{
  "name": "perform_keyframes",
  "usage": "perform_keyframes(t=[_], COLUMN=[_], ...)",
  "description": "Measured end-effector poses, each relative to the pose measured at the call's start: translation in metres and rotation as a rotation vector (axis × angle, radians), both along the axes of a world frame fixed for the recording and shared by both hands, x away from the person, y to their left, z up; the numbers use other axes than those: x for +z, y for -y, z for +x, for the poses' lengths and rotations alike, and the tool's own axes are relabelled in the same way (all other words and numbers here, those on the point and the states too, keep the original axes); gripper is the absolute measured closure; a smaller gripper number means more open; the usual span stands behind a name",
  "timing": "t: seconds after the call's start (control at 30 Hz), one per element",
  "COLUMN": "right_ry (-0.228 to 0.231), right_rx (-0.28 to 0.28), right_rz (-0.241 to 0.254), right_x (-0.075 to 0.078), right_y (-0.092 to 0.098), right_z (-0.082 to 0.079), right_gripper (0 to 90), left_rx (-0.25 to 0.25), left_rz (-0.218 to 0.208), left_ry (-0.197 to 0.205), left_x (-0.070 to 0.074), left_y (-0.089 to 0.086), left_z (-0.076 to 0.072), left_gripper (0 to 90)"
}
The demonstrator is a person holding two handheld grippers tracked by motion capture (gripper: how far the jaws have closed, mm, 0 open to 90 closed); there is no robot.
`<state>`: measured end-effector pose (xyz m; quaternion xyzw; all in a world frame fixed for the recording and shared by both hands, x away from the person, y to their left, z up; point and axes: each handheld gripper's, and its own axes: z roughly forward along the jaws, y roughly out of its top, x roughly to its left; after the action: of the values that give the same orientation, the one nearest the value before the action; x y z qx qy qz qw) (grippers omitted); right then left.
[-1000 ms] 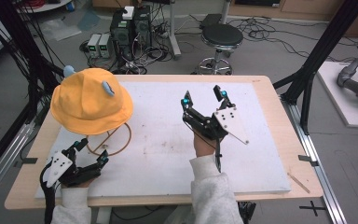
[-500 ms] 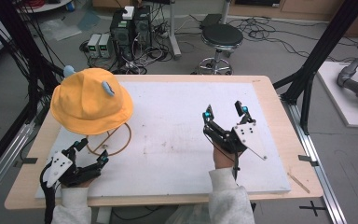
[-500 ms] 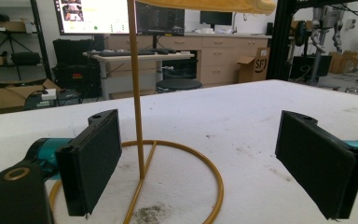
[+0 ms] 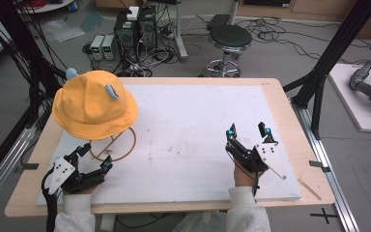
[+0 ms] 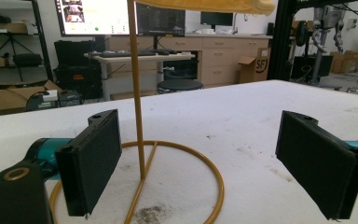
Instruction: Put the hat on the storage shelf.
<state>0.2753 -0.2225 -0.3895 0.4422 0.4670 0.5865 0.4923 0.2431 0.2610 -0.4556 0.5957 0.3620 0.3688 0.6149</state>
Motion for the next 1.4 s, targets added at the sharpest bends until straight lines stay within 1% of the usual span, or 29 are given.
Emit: perform_keyframes(t=[0.1,0.2,0.33,0.37,0.53,0.63,0.7,0.77,0.8,0.83,0.87,1.1,1.17,1.2,1.23,1.27,1.3,1.33,1.37,1.4], right_ry=[-0.017,-0.033,-0.049,-0.049,-0.058,-0.061,-0.052,-0.049,-0.049,-0.049,-0.047,-0.062,-0.071,-0.084,-0.082,-0.094,-0.087,-0.087,-0.091,-0.097], right_rx=[-0.011,-0.024,-0.04,-0.04,-0.051,-0.05,-0.049,-0.053,-0.055,-0.055,-0.059,-0.072,-0.071,-0.067,-0.07,-0.069,-0.072,-0.072,-0.072,-0.077], right_rz=[-0.004,-0.023,-0.02,-0.02,-0.032,-0.029,-0.045,-0.048,-0.051,-0.051,-0.061,-0.064,-0.063,-0.054,-0.061,-0.049,-0.061,-0.061,-0.047,-0.046], right_x=[-0.007,-0.015,-0.024,-0.024,-0.033,-0.036,-0.041,-0.043,-0.047,-0.047,-0.05,-0.056,-0.059,-0.061,-0.062,-0.063,-0.063,-0.063,-0.063,-0.064], right_y=[0.004,0.008,0.011,0.011,0.018,0.019,0.02,0.02,0.02,0.02,0.021,0.023,0.023,0.022,0.023,0.022,0.023,0.023,0.023,0.025], right_z=[-0.001,-0.003,-0.006,-0.006,-0.006,-0.006,-0.006,-0.006,-0.005,-0.005,-0.005,-0.002,-0.001,0.0,0.001,0.001,0.002,0.002,0.002,0.003], right_gripper=[12.1,12.1,12.1,12.1,12.1,12.1,12.1,12.1,12.1,12.1,12.2,12.1,12.2,12.1,12.1,12.1,12.1,12.1,12.2,12.2], left_rx=[0.001,0.001,0.002,0.002,0.002,0.001,0.001,0.0,0.0,0.001,0.001,0.002,0.002,0.001,0.001,0.002,0.001,0.002,0.002,0.002], left_rz=[0.001,0.001,0.001,0.001,0.007,0.008,0.009,0.009,0.008,0.009,0.009,0.009,0.009,0.009,0.009,0.009,0.009,0.01,0.01,0.01], left_ry=[0.001,0.001,0.002,0.002,0.003,0.004,0.004,0.003,0.004,0.004,0.004,0.005,0.005,0.005,0.005,0.005,0.004,0.004,0.004,0.004], left_x=[0.0,0.0,0.0,0.0,0.0,0.0,0.0,0.0,0.0,0.0,0.0,0.0,0.0,0.0,0.0,0.0,0.0,0.0,0.0,0.0], left_y=[0.0,0.0,0.0,0.0,0.0,0.0,0.0,0.0,0.001,0.001,0.001,0.001,0.001,0.001,0.001,0.001,0.001,0.001,0.001,0.001], left_z=[0.0,0.0,0.0,0.0,0.0,0.0,0.0,-0.001,-0.001,-0.001,-0.001,-0.001,-0.001,-0.001,-0.001,-0.001,-0.001,-0.001,-0.001,-0.001], left_gripper=[14.5,14.5,14.6,14.6,14.6,14.6,14.5,14.6,14.5,14.5,14.5,14.5,14.5,14.5,14.5,14.5,14.5,14.5,14.5,14.6])
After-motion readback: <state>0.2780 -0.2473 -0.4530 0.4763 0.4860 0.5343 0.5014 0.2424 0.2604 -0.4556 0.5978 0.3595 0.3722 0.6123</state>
